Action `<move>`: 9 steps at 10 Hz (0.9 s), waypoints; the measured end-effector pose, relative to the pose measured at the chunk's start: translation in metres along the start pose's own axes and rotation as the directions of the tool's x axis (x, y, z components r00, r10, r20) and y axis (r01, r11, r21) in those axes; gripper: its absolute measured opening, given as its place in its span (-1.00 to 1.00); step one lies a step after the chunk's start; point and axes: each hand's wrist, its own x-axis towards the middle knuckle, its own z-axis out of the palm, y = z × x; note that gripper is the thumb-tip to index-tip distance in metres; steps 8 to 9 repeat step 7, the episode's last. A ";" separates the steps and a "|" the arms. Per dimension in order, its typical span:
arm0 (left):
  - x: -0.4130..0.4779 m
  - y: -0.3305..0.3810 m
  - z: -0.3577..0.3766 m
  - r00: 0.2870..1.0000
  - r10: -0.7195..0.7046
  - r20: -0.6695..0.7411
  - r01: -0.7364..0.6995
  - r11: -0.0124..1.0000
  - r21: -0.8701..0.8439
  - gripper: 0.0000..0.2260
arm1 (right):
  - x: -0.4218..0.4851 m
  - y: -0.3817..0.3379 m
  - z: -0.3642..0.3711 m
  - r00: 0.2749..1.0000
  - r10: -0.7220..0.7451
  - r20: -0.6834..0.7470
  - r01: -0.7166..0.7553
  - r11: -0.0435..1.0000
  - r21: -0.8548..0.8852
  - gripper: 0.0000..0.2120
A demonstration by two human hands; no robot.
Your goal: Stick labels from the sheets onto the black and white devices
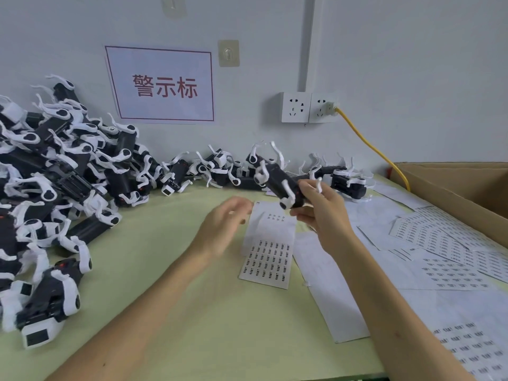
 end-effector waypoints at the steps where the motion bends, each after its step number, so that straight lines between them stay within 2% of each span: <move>1: -0.002 -0.018 0.010 0.946 0.097 0.311 -0.233 0.868 0.438 -0.42 | 0.000 0.004 0.004 0.998 0.057 -0.038 -0.061 0.989 -0.132 -0.83; 2: -0.002 -0.038 0.018 0.900 0.028 0.435 -0.338 0.673 0.657 -0.40 | 0.001 0.004 0.004 0.978 0.207 -0.017 -0.208 0.970 -0.129 -0.77; 3: -0.001 -0.044 0.019 0.899 0.005 0.438 -0.329 0.665 0.670 -0.42 | 0.006 -0.014 -0.011 0.974 0.224 0.021 -0.216 0.905 0.367 -0.80; 4: 0.000 -0.043 0.019 0.895 -0.012 0.446 -0.327 0.663 0.674 -0.41 | 0.018 -0.042 -0.053 0.995 0.020 -0.099 0.064 0.628 0.775 -0.65; 5: -0.001 -0.043 0.019 0.891 -0.022 0.453 -0.329 0.656 0.679 -0.40 | 0.022 -0.064 -0.093 0.977 -0.010 -0.213 0.183 0.554 0.812 -0.44; 6: 0.000 -0.044 0.017 0.890 -0.026 0.456 -0.327 0.660 0.676 -0.40 | 0.016 -0.062 -0.094 0.984 0.035 -0.173 0.093 0.729 0.678 -0.54; 7: -0.001 -0.041 0.019 0.891 -0.012 0.453 -0.328 0.673 0.663 -0.40 | 0.007 -0.066 -0.079 0.983 0.023 -0.183 0.070 0.872 0.484 -0.66; 9: -0.001 -0.041 0.019 0.891 -0.012 0.453 -0.328 0.673 0.663 -0.40 | 0.007 -0.066 -0.079 0.983 0.023 -0.183 0.070 0.872 0.484 -0.66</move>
